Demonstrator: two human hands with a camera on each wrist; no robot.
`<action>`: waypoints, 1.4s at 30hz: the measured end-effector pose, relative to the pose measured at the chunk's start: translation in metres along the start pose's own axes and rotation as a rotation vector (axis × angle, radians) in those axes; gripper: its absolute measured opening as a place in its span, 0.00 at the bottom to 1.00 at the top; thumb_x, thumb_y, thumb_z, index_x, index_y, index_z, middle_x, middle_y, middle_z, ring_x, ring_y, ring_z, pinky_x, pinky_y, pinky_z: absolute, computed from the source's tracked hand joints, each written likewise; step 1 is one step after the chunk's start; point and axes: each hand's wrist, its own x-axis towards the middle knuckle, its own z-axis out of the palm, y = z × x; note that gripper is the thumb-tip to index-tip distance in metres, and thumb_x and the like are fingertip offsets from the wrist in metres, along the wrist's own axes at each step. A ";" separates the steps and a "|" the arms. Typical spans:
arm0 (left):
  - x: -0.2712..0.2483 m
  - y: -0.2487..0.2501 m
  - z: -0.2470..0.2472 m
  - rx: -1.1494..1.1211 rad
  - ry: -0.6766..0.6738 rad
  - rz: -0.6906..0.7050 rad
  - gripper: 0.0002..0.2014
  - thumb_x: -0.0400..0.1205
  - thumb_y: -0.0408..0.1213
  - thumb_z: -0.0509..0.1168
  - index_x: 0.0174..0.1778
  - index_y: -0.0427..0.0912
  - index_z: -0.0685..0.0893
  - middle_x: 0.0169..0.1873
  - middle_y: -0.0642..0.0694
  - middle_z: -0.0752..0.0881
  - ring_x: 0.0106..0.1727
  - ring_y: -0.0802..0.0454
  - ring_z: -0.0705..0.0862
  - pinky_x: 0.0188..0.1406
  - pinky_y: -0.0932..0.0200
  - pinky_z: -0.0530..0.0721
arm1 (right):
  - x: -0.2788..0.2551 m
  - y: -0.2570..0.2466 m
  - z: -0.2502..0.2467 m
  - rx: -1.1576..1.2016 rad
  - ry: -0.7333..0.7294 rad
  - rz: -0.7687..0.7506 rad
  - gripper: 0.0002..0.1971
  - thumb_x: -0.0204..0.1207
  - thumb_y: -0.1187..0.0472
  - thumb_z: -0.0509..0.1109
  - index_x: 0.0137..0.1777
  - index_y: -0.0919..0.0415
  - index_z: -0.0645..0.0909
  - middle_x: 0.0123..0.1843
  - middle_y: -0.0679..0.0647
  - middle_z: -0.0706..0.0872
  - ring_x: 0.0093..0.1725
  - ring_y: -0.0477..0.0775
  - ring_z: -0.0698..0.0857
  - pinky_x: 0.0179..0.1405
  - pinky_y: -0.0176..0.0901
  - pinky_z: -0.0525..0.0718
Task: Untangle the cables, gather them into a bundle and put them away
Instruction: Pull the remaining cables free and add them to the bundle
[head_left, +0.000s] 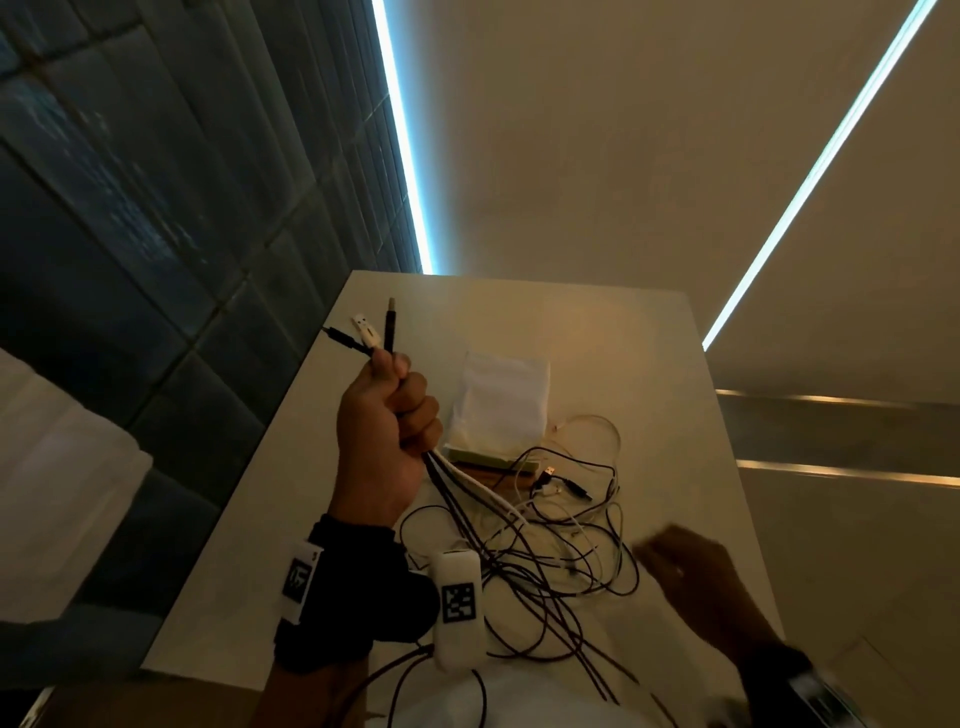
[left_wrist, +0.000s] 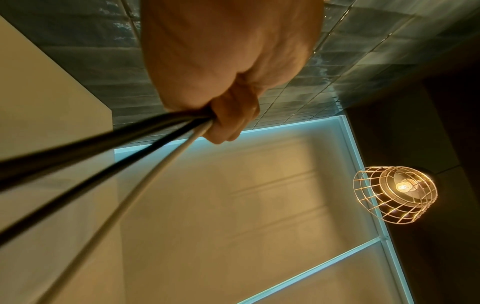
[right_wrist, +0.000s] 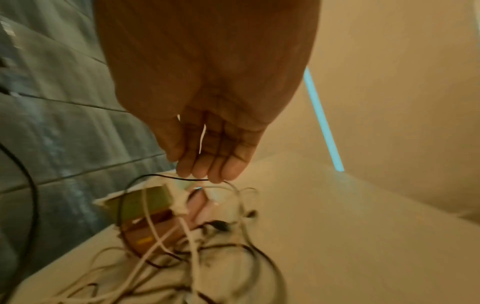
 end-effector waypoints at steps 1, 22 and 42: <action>-0.001 -0.003 0.000 -0.005 -0.004 -0.017 0.18 0.90 0.45 0.48 0.34 0.45 0.70 0.18 0.55 0.63 0.15 0.62 0.57 0.13 0.68 0.55 | 0.022 -0.004 0.008 -0.026 -0.039 -0.071 0.09 0.79 0.56 0.70 0.37 0.51 0.83 0.34 0.43 0.80 0.33 0.41 0.79 0.34 0.34 0.76; 0.008 -0.018 -0.004 0.129 -0.009 -0.032 0.17 0.90 0.44 0.49 0.37 0.43 0.70 0.23 0.50 0.69 0.18 0.58 0.62 0.14 0.66 0.61 | 0.111 -0.019 0.044 -0.409 -0.102 -0.120 0.06 0.79 0.55 0.63 0.52 0.56 0.74 0.49 0.52 0.82 0.45 0.55 0.79 0.36 0.45 0.75; -0.015 -0.057 0.023 0.658 -0.088 -0.103 0.12 0.88 0.45 0.57 0.54 0.41 0.80 0.24 0.51 0.81 0.24 0.47 0.81 0.30 0.51 0.86 | 0.072 -0.153 -0.003 1.329 -0.179 0.118 0.17 0.83 0.57 0.64 0.67 0.65 0.71 0.36 0.59 0.80 0.21 0.51 0.76 0.18 0.41 0.74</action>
